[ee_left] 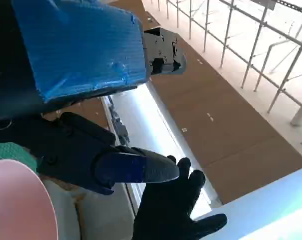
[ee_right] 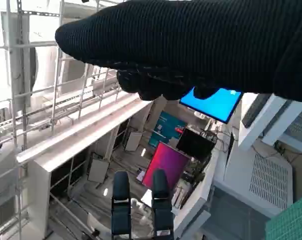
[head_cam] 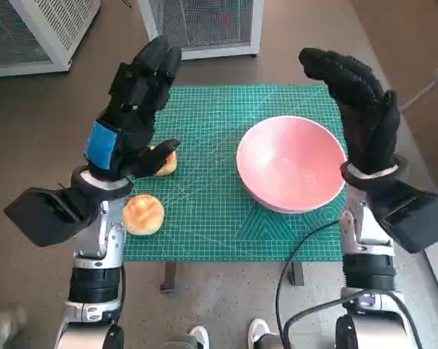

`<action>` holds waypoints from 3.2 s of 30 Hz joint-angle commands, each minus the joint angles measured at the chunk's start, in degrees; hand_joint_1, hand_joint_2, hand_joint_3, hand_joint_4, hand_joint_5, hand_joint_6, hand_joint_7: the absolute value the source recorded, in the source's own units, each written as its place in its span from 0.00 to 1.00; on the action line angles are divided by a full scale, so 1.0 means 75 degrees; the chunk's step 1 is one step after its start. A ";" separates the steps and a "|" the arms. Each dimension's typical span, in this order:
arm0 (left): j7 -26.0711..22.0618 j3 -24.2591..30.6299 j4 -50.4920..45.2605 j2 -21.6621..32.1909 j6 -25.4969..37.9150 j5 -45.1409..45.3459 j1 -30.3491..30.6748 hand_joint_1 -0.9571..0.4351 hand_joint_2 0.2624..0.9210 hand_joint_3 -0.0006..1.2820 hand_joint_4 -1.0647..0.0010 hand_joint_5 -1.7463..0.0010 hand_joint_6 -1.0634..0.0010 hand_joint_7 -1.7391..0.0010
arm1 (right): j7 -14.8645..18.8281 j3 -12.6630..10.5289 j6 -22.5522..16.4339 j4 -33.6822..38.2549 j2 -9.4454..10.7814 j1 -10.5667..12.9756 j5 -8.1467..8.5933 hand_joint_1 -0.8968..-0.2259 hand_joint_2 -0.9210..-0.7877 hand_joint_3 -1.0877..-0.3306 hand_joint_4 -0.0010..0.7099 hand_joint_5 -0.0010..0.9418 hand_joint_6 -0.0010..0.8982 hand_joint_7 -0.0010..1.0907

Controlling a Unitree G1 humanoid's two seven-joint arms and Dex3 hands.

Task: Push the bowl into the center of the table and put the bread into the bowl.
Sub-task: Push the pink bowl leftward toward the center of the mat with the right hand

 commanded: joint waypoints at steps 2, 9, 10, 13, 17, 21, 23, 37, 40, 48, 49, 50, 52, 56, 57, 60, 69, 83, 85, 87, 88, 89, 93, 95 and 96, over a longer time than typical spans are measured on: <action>0.0032 -0.0042 -0.0166 0.0032 0.0088 0.0063 -0.0028 0.24 1.00 0.26 0.90 1.00 1.00 0.75 | 0.0080 0.0002 0.0010 0.0036 0.0001 0.0073 0.0078 0.51 0.00 0.51 0.32 0.00 0.00 0.55; 0.0066 -0.0106 -0.0436 0.0000 0.0275 0.0039 0.0079 0.25 1.00 0.26 0.90 1.00 1.00 0.75 | 0.0103 0.0010 0.0010 0.0044 0.0020 0.0083 0.0100 0.51 0.00 0.51 0.32 0.00 0.00 0.55; 0.0071 -0.0109 -0.0459 0.0001 0.0293 0.0040 0.0089 0.25 1.00 0.26 0.90 1.00 1.00 0.75 | 0.0103 0.0012 0.0011 0.0039 0.0023 0.0086 0.0099 0.51 0.00 0.51 0.32 0.00 0.00 0.55; 0.0090 -0.0125 -0.0527 -0.0004 0.0351 0.0043 0.0121 0.25 1.00 0.26 0.90 1.00 1.00 0.74 | 0.0096 0.0014 0.0010 0.0042 0.0032 0.0091 0.0092 0.52 0.00 0.51 0.32 0.00 0.00 0.55; 0.0099 -0.0130 -0.0565 0.0005 0.0376 0.0060 0.0153 0.27 1.00 0.25 0.90 1.00 1.00 0.74 | 0.0083 0.0023 0.0022 0.0021 0.0045 0.0109 0.0083 0.52 0.00 0.50 0.32 0.00 0.00 0.55; 0.0115 -0.0123 -0.0542 0.0013 0.0321 0.0110 0.0180 0.27 1.00 0.23 0.90 1.00 1.00 0.74 | 0.0088 0.0025 0.0033 -0.0012 0.0046 0.0148 0.0095 0.52 0.00 0.50 0.32 0.00 0.00 0.55; 0.0107 -0.0115 -0.0518 0.0018 0.0289 0.0115 0.0196 0.27 1.00 0.22 0.90 1.00 1.00 0.74 | 0.0106 0.0009 0.0032 -0.0012 0.0032 0.0164 0.0122 0.52 0.00 0.50 0.32 0.00 0.00 0.55; 0.0174 -0.0085 -0.0414 -0.0013 0.0153 0.0243 0.0241 0.25 1.00 0.22 0.90 1.00 1.00 0.75 | -0.0117 -0.0592 -0.0573 0.1815 -0.0635 -0.0199 -0.0030 0.49 0.00 0.51 0.31 0.00 0.00 0.54; 0.0214 -0.0094 -0.0417 -0.0015 0.0119 0.0312 0.0259 0.25 1.00 0.23 0.90 1.00 1.00 0.75 | -0.0371 -0.0715 -0.0753 0.2434 -0.0800 -0.0317 -0.0214 0.48 0.00 0.51 0.30 0.00 0.00 0.53; 0.0266 -0.0074 -0.0345 -0.0004 0.0003 0.0383 0.0295 0.24 1.00 0.25 0.90 1.00 1.00 0.75 | -0.1343 -0.0973 -0.0802 0.4454 -0.1383 -0.0702 -0.0737 0.50 0.00 0.48 0.29 0.00 0.00 0.47; 0.0264 -0.0069 -0.0333 -0.0004 -0.0008 0.0377 0.0300 0.24 1.00 0.25 0.90 1.00 1.00 0.75 | -0.1439 -0.0984 -0.0778 0.4630 -0.1422 -0.0740 -0.0780 0.50 0.00 0.47 0.29 0.00 0.00 0.46; 0.0264 -0.0064 -0.0323 -0.0003 -0.0027 0.0378 0.0309 0.23 1.00 0.25 0.90 1.00 1.00 0.75 | -0.1537 -0.1001 -0.0678 0.4832 -0.1468 -0.0772 -0.0812 0.50 0.00 0.46 0.29 0.00 0.00 0.45; 0.0264 -0.0057 -0.0302 0.0001 -0.0068 0.0387 0.0323 0.23 1.00 0.25 0.90 1.00 1.00 0.75 | -0.1680 -0.1036 -0.0468 0.5153 -0.1530 -0.0824 -0.0847 0.52 0.00 0.45 0.28 0.00 0.00 0.44; 0.0259 -0.0049 -0.0264 0.0014 -0.0125 0.0384 0.0329 0.24 1.00 0.25 0.90 1.00 1.00 0.75 | -0.1825 -0.1159 0.0136 0.5637 -0.1550 -0.0894 -0.0745 0.56 0.00 0.41 0.24 0.00 0.00 0.43; 0.0258 -0.0049 -0.0267 0.0018 -0.0127 0.0379 0.0330 0.24 1.00 0.25 0.90 1.00 1.00 0.75 | -0.1831 -0.1200 0.0277 0.5710 -0.1538 -0.0903 -0.0702 0.56 0.00 0.41 0.23 0.00 0.00 0.43; 0.0253 -0.0045 -0.0297 0.0033 -0.0108 0.0358 0.0356 0.24 1.00 0.25 0.90 1.00 1.00 0.75 | -0.1796 -0.1397 0.0867 0.5903 -0.1432 -0.0894 -0.0500 0.56 0.00 0.39 0.21 0.00 0.00 0.43; 0.0170 0.0020 -0.0303 0.0083 -0.0076 0.0246 0.0433 0.23 1.00 0.25 0.90 1.00 1.00 0.75 | -0.1752 -0.1824 0.2081 0.6161 -0.1129 -0.0742 -0.0231 0.60 0.00 0.36 0.16 0.00 0.02 0.42; 0.0178 0.0114 -0.0427 0.0200 0.0030 0.0204 0.0580 0.22 1.00 0.24 0.89 0.99 1.00 0.74 | -0.2122 -0.1900 0.2933 0.6294 -0.0508 -0.0592 -0.0391 0.58 0.00 0.41 0.21 0.02 0.03 0.40; 0.0185 0.0124 -0.0439 0.0219 0.0017 0.0218 0.0607 0.22 1.00 0.24 0.88 0.99 1.00 0.73 | -0.2161 -0.1900 0.3005 0.6301 -0.0408 -0.0610 -0.0406 0.58 0.00 0.42 0.22 0.02 0.04 0.40; 0.0196 0.0129 -0.0471 0.0235 0.0008 0.0234 0.0639 0.22 1.00 0.24 0.88 0.99 1.00 0.73 | -0.2155 -0.1925 0.3081 0.6309 -0.0324 -0.0624 -0.0390 0.57 0.00 0.43 0.23 0.02 0.04 0.39; 0.0203 0.0134 -0.0490 0.0249 0.0012 0.0242 0.0656 0.21 1.00 0.24 0.88 0.99 1.00 0.73 | -0.2113 -0.1986 0.3117 0.6312 -0.0273 -0.0625 -0.0330 0.57 0.00 0.43 0.23 0.02 0.04 0.39; 0.0209 0.0137 -0.0509 0.0259 0.0017 0.0247 0.0671 0.21 1.00 0.24 0.88 0.99 1.00 0.73 | -0.2082 -0.2033 0.3142 0.6313 -0.0239 -0.0623 -0.0290 0.56 0.00 0.44 0.23 0.02 0.05 0.39; 0.0237 0.0166 -0.0572 0.0322 -0.0001 0.0290 0.0745 0.21 1.00 0.24 0.88 0.99 1.00 0.73 | -0.1923 -0.2338 0.3286 0.6311 -0.0060 -0.0664 -0.0036 0.54 0.00 0.46 0.23 0.01 0.07 0.38; 0.0250 0.0182 -0.0606 0.0356 -0.0001 0.0300 0.0780 0.21 1.00 0.24 0.88 0.99 1.00 0.73 | -0.1830 -0.2447 0.3309 0.6303 0.0033 -0.0706 0.0043 0.54 0.00 0.47 0.23 0.01 0.07 0.38; 0.0256 0.0192 -0.0624 0.0374 0.0008 0.0296 0.0797 0.21 1.00 0.24 0.88 0.99 1.00 0.74 | -0.1773 -0.2490 0.3306 0.6297 0.0091 -0.0735 0.0087 0.54 0.00 0.47 0.23 0.01 0.07 0.38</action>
